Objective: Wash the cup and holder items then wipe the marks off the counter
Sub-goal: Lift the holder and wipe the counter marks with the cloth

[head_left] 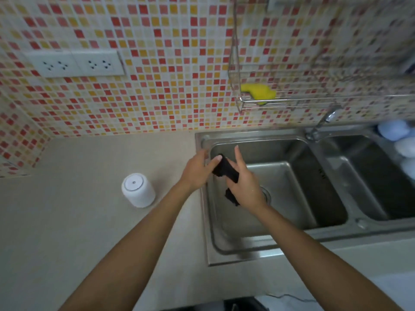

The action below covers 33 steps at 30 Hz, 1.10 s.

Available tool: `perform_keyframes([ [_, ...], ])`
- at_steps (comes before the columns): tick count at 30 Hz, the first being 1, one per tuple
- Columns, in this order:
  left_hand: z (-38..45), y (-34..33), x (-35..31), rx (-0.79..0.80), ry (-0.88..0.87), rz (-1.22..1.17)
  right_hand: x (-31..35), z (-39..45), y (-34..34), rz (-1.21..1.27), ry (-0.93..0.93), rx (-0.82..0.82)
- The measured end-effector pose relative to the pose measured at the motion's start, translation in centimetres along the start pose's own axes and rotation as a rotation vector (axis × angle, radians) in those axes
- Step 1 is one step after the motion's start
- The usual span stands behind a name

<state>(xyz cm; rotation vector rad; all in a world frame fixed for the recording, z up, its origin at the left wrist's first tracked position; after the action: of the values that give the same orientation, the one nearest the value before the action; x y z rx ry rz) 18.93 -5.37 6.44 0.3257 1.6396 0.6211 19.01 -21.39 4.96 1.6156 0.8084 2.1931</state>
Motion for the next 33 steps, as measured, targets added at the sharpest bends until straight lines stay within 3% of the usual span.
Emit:
perform_keyframes([
  [2,1.5,-1.5,-2.3,0.122,0.039,-0.034,-1.0,0.6,2.7,-0.002,0.023,0.009],
  [7,2.6,-4.3,-8.4,0.165,-0.040,-0.161,-4.6,1.4,8.5,0.135,-0.001,0.013],
  [11,3.5,-5.5,-12.9,0.201,-0.264,0.071,-5.9,3.3,13.2,0.318,-0.087,0.030],
  [13,4.0,-5.8,-15.1,0.205,-0.346,0.189,-6.1,4.8,15.5,0.260,-0.069,0.065],
  [19,5.2,-4.6,-20.6,0.103,-0.464,0.356,-7.4,10.1,20.8,0.082,0.133,0.031],
  [28,10.5,-2.7,-25.6,-0.094,-0.460,0.215,-5.6,17.9,28.3,0.303,0.132,-0.135],
  [33,16.6,-4.1,-25.6,-0.127,-0.348,0.178,-6.8,22.9,28.8,0.242,0.027,-0.163],
])
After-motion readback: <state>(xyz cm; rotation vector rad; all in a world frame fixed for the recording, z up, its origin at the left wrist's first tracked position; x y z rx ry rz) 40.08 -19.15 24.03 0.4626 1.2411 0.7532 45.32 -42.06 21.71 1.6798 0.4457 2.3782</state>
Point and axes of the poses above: each hand's wrist, its own z-axis towards the middle knuckle, its own y-axis out of the back of the hand, x = y × z, the point moved 1 cm from there along z, towards the middle knuckle, and after that the axes turned 6 degrees about -x, right-handed, at the moved point
